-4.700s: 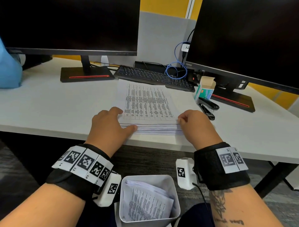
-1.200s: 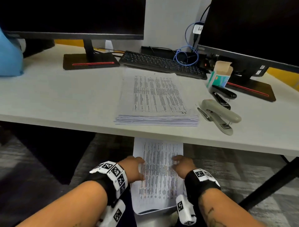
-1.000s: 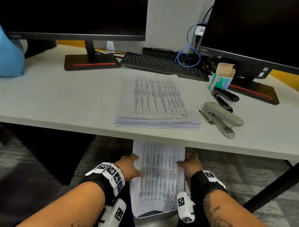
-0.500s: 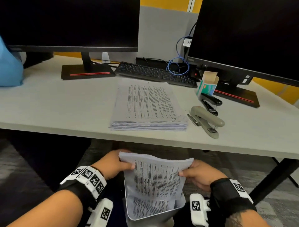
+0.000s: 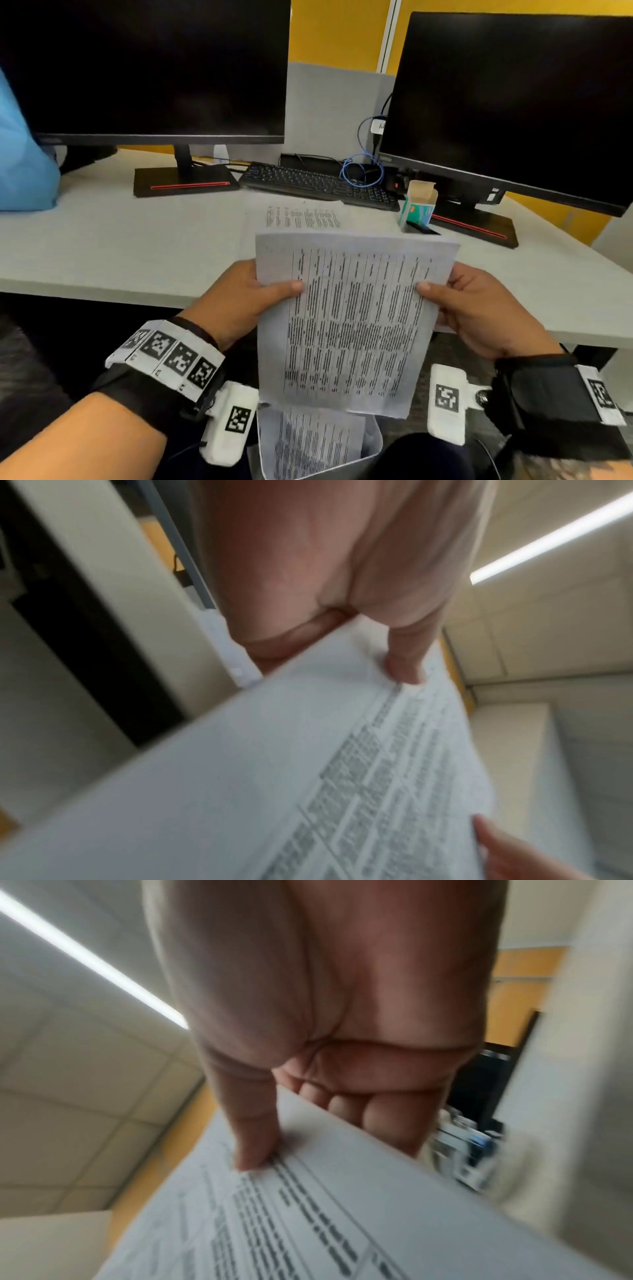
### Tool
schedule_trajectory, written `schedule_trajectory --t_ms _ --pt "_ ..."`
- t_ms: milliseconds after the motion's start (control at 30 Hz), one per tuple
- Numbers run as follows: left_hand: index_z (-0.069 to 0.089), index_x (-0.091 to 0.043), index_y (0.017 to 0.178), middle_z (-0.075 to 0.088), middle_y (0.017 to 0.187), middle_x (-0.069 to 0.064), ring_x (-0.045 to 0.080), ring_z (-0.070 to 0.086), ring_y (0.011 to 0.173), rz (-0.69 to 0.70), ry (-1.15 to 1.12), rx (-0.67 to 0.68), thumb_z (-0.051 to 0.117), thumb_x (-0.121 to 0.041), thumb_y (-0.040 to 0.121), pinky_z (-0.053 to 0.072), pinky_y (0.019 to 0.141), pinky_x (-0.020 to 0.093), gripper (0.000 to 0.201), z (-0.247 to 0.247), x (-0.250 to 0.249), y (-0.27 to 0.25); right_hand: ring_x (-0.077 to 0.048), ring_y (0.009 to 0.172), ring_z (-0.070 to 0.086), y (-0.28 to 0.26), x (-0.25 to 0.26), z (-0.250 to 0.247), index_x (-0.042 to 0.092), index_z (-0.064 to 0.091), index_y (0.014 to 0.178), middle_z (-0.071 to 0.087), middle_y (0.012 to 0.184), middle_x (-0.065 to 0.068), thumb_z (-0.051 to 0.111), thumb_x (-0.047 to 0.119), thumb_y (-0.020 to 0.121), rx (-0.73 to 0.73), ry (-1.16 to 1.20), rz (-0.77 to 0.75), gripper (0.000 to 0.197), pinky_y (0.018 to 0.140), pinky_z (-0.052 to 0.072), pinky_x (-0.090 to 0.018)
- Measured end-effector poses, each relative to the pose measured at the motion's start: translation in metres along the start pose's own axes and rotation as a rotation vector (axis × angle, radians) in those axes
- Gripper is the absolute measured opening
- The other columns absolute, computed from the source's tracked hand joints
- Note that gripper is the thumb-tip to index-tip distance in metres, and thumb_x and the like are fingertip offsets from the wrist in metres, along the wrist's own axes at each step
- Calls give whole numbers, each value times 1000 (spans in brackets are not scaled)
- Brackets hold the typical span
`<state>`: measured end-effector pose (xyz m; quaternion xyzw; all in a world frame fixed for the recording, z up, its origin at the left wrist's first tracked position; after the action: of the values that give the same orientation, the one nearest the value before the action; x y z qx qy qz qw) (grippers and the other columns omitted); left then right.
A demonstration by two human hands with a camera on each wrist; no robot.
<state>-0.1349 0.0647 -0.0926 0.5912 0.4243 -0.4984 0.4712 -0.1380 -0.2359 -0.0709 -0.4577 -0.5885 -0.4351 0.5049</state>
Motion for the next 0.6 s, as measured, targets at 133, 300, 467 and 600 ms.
schedule_trajectory --t_ms 133,300,467,600 --pt "67 -12 109 75 104 10 28 72 96 73 -122 -117 64 -23 82 58 84 44 30 2 -24 4 -22 82 72 8 36 6 14 68 91 75 88 -5 58 30 94 -345 -330 -81 19 79 59 -43" --pt "69 -15 103 76 98 7 26 73 91 65 -10 -162 58 -25 91 56 86 51 19 -9 -27 7 -23 89 59 51 48 0 15 69 95 65 97 -8 49 30 99 -580 -771 88 25 78 49 -38" --pt "70 -21 101 76 96 2 21 74 88 72 52 -194 57 -26 94 58 82 46 16 -15 -32 11 -26 95 57 101 14 0 7 61 122 63 114 -13 53 32 96 -291 -1240 437 37 83 45 -33" --pt "70 -22 102 77 94 0 18 74 86 95 77 -200 57 -26 94 59 77 42 15 -14 -45 16 -28 118 56 115 12 5 11 57 131 59 131 -13 55 36 96 -173 -1263 509 43 101 44 -39"
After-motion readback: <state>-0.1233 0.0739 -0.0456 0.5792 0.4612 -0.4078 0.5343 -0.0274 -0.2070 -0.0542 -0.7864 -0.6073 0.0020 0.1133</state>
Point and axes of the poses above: each hand's wrist, its own y-axis towards the middle knuckle, its own z-axis out of the palm, x = y × z, the point moved 1 cm from there along y, towards the middle knuckle
